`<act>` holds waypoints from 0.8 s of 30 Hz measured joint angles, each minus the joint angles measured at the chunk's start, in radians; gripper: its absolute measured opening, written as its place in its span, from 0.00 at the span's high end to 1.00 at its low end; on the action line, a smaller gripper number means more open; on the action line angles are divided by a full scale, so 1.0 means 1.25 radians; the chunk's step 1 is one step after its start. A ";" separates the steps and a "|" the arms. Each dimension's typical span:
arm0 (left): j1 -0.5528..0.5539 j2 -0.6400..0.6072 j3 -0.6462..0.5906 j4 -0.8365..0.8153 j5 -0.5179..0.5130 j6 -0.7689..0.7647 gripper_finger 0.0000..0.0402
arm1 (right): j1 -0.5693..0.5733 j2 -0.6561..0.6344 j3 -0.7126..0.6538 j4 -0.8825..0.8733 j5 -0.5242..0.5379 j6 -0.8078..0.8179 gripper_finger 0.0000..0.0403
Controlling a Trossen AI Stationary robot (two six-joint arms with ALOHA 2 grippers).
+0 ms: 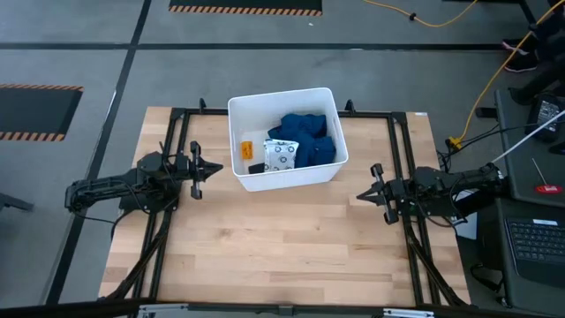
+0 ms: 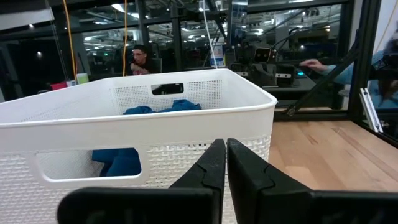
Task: Pick & place medical supplies in basket/bin
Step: Return to Home Position
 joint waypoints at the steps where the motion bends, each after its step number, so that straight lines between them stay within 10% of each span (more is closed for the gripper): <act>1: 0.000 0.000 0.000 0.000 0.000 0.000 0.97 | 0.000 0.000 0.000 0.000 0.000 -0.001 0.98; 24: 0.000 0.000 0.000 0.000 0.000 0.000 0.97 | 0.000 0.000 0.000 0.000 0.000 -0.001 0.98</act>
